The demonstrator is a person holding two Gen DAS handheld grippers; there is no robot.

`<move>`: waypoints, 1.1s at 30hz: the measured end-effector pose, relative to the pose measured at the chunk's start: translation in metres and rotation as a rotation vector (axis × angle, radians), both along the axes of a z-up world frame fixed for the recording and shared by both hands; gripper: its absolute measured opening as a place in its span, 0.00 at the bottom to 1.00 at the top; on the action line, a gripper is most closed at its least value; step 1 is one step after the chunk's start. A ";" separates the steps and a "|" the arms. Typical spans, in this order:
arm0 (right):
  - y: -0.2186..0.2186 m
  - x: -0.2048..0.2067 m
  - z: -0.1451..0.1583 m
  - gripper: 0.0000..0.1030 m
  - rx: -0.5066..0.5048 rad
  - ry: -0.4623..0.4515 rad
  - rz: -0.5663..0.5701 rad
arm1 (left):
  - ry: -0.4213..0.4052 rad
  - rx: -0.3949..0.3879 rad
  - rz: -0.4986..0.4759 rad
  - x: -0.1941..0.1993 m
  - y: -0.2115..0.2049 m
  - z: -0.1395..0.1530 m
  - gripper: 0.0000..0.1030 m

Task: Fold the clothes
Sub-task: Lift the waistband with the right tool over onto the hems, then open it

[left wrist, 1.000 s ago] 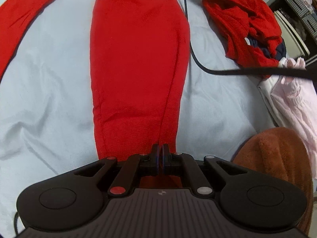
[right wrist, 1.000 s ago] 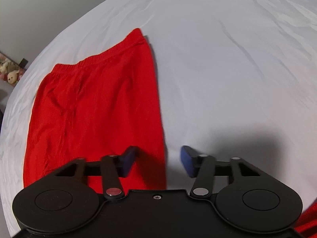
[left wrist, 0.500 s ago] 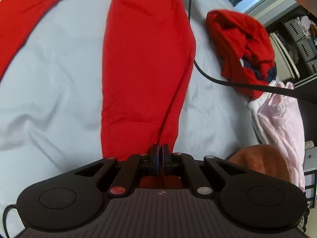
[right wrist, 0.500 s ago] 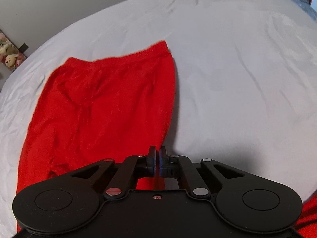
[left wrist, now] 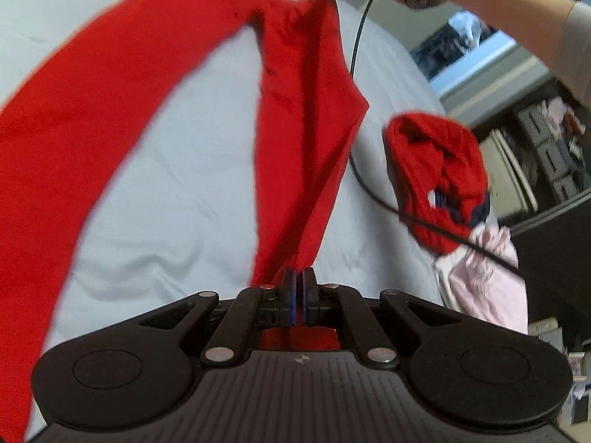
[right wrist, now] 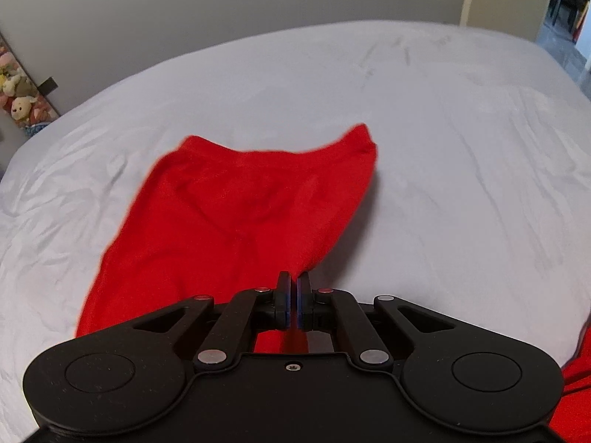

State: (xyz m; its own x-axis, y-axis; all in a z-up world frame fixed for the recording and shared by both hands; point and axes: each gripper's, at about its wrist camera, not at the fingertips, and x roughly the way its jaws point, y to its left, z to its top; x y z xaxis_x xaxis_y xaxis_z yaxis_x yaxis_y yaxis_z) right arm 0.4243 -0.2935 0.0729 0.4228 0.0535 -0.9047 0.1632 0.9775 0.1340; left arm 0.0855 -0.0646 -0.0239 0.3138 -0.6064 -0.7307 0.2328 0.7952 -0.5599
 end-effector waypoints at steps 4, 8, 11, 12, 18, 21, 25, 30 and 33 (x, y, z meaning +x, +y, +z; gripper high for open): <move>0.035 0.012 0.011 0.02 -0.022 -0.014 0.015 | -0.028 -0.027 0.069 0.006 0.039 0.012 0.02; 0.078 0.029 0.014 0.02 -0.049 -0.014 0.055 | -0.023 -0.059 0.131 0.009 0.073 0.014 0.02; 0.116 0.040 0.008 0.02 -0.080 -0.001 0.092 | -0.007 -0.083 0.184 0.011 0.101 0.011 0.02; 0.130 0.043 0.004 0.02 -0.087 0.005 0.103 | -0.001 -0.088 0.203 0.011 0.111 0.009 0.02; 0.191 0.059 -0.025 0.02 -0.118 0.038 0.145 | 0.022 -0.102 0.289 0.013 0.150 -0.003 0.02; 0.213 0.066 -0.038 0.02 -0.141 0.051 0.162 | 0.037 -0.102 0.318 0.014 0.162 -0.010 0.02; 0.229 0.073 -0.054 0.02 -0.167 0.061 0.168 | 0.048 -0.105 0.339 0.013 0.172 -0.014 0.02; 0.235 0.078 -0.069 0.04 -0.152 0.065 0.149 | 0.059 -0.089 0.390 0.011 0.191 -0.019 0.01; 0.239 0.078 -0.078 0.14 -0.107 0.068 0.143 | 0.077 -0.077 0.422 0.009 0.207 -0.026 0.01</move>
State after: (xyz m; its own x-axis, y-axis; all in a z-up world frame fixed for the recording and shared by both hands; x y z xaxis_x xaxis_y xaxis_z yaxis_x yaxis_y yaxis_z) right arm 0.5020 -0.0544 -0.0053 0.3554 0.0108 -0.9346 0.0265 0.9994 0.0216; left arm 0.0944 0.1424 -0.0495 0.4927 -0.4900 -0.7191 -0.1486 0.7669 -0.6244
